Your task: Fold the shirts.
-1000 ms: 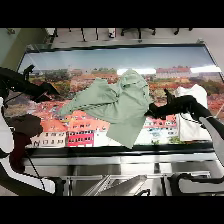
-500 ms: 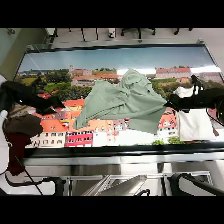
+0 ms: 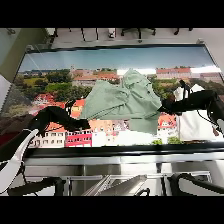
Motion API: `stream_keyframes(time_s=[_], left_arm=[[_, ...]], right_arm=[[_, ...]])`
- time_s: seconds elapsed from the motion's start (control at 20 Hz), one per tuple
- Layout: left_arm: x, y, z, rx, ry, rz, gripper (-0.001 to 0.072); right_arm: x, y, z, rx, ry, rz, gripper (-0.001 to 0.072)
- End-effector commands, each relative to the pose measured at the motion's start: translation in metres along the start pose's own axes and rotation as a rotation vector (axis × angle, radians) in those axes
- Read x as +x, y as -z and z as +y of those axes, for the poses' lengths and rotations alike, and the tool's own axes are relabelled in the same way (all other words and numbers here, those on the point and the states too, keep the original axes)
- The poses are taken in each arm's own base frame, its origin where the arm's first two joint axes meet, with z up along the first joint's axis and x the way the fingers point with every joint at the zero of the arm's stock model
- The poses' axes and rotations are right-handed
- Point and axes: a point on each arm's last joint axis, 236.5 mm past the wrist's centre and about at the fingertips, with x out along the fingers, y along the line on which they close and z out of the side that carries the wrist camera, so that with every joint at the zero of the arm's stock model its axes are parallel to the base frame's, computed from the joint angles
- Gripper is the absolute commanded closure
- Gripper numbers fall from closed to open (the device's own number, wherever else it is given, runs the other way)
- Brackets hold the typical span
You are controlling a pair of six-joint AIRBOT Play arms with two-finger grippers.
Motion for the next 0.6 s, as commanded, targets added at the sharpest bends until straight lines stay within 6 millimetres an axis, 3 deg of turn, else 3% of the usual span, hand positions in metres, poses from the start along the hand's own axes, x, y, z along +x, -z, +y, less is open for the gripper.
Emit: stream_keyframes(time_s=[0.0, 0.1, 0.15, 0.55], left_arm=[[0.012, -0.012, 0.003, -0.011, -0.019, -0.015, 0.0291], [0.009, -0.022, 0.006, -0.025, -0.014, -0.011, 0.061], [0.007, -0.03, 0.007, -0.028, -0.013, -0.024, 0.0691], [-0.011, -0.058, -0.002, -0.011, -0.006, -0.098, 0.0694]], right_arm=[[0.003, 0.005, 0.002, -0.026, -0.009, 0.021, 0.0692], [0.002, 0.006, 0.003, -0.032, -0.011, 0.026, 0.0692], [0.002, 0.006, 0.003, -0.032, -0.011, 0.026, 0.0692], [0.002, 0.006, 0.003, -0.04, -0.011, 0.026, 0.0692]])
